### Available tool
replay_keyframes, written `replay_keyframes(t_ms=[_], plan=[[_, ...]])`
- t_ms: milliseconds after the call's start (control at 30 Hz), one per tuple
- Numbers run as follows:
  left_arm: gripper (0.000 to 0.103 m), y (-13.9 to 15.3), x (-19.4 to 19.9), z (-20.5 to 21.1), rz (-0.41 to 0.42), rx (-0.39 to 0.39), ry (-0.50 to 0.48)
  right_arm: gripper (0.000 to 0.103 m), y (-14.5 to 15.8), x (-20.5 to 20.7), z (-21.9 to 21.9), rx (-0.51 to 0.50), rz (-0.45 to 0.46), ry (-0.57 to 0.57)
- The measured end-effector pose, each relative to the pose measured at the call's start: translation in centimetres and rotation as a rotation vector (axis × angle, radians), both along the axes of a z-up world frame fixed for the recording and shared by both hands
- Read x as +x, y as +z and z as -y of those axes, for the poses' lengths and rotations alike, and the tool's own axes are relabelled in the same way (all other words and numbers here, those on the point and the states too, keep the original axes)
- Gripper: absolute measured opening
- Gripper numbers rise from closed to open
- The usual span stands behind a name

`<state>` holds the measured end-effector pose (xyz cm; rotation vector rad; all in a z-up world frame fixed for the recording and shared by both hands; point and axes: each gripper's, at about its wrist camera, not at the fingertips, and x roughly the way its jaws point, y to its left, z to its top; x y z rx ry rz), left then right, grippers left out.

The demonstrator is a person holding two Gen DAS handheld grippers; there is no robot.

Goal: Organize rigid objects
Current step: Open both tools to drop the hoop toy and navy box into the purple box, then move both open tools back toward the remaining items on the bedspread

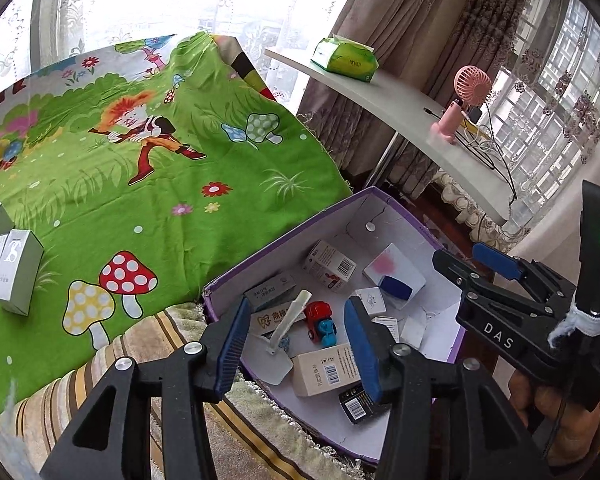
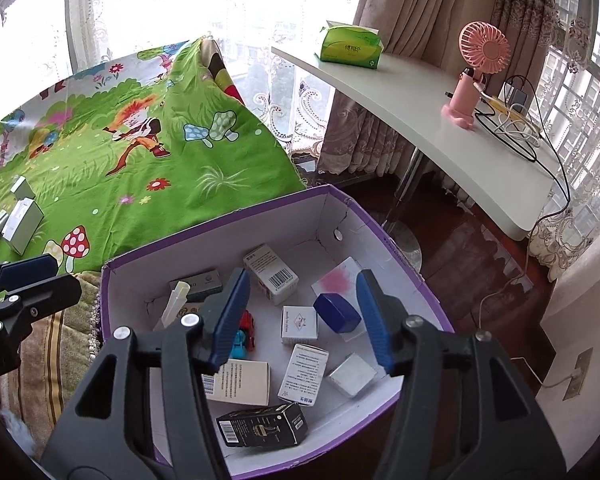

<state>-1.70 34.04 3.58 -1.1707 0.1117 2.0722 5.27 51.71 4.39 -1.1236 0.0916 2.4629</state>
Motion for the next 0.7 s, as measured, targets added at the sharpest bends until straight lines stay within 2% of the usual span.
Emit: replay_keyframes(t_ms=[400, 700], plan=[[0.050, 0.9, -1.0, 3.9, -0.012, 0.028, 0.087, 0.066, 0.5, -0.5, 2.8, 0.015, -0.001, 0.061], [0.053, 2.1, -2.0, 8.5, -0.068, 0.034, 0.184, 0.074, 1.5, -1.3, 5.9, 0.033, -0.016, 0.118]])
